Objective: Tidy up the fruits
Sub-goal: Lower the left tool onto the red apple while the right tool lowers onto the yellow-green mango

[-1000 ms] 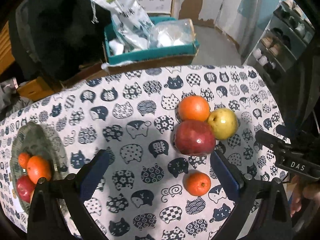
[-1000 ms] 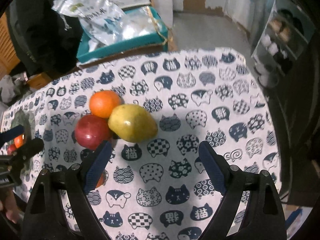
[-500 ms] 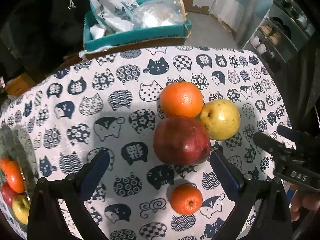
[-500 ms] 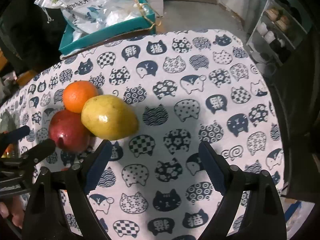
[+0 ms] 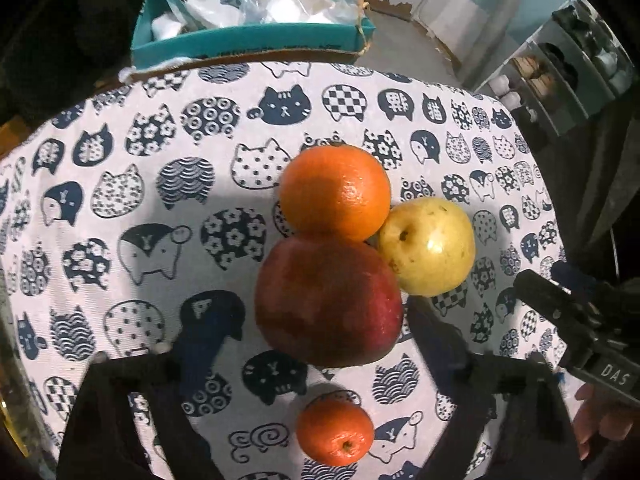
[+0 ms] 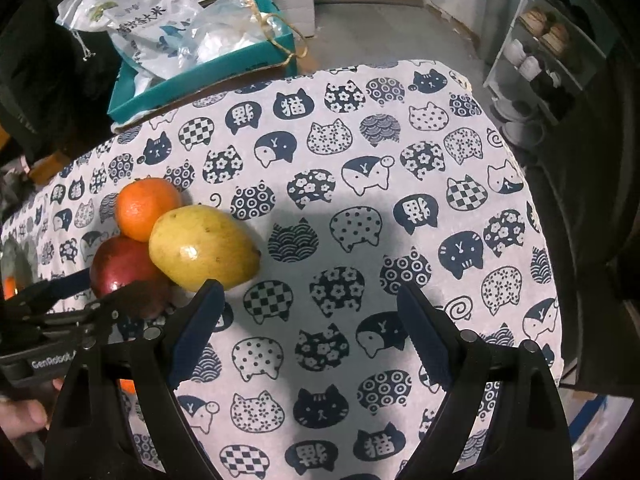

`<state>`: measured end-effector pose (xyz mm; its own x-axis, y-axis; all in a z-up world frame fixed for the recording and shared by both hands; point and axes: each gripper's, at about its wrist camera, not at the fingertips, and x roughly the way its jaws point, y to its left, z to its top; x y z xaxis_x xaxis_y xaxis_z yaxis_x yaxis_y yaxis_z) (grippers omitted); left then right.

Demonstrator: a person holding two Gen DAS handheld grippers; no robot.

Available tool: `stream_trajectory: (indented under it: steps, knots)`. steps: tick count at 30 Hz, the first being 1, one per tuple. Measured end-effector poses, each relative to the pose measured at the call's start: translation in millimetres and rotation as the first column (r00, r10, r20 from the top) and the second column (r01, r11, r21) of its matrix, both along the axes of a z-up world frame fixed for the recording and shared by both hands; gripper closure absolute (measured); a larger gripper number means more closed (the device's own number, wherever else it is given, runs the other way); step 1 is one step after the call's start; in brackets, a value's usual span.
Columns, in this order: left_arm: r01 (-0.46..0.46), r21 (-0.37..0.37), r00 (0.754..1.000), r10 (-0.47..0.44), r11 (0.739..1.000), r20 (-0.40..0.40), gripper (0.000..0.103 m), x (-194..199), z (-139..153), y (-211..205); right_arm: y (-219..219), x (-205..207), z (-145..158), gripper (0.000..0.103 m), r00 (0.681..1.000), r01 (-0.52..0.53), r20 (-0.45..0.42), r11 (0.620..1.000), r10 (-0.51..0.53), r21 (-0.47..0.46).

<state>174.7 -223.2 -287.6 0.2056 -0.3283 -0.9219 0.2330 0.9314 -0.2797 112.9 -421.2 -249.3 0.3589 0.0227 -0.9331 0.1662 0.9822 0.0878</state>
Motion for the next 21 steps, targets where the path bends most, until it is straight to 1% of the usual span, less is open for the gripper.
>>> stream_trajectory:
  steps: [1, 2, 8, 11, 15, 21]
  knots:
    - [0.009, -0.014, 1.0, -0.009, 1.0, -0.01, 0.027, 0, -2, -2, 0, 0, -1, 0.015, 1.0, 0.0, -0.002, 1.0, 0.0, 0.001]
    - [0.012, -0.012, 1.0, -0.012, 1.0, -0.012, 0.027, 1, -2, -3, -1, 1, -2, 0.015, 1.0, 0.001, -0.004, 1.0, -0.001, 0.001]
    - [0.021, 0.001, 1.0, -0.021, 1.0, 0.008, 0.027, -1, 0, -2, 2, 4, -5, 0.015, 1.0, -0.014, -0.004, 1.0, 0.014, 0.017]
    - [0.014, 0.017, 1.0, -0.014, 1.0, 0.022, 0.027, -1, 3, 7, 7, 7, -7, 0.015, 0.999, -0.037, -0.003, 0.999, 0.037, 0.024]
    - [-0.008, 0.031, 0.999, 0.006, 0.999, 0.045, 0.027, 0, 9, 26, 20, 11, -9, 0.015, 0.996, -0.086, 0.003, 0.996, 0.086, 0.036]
    - [-0.041, 0.06, 0.997, 0.037, 0.997, 0.074, 0.027, 1, 15, 55, 54, 15, -12, 0.015, 0.977, -0.214, 0.001, 0.975, 0.215, 0.055]
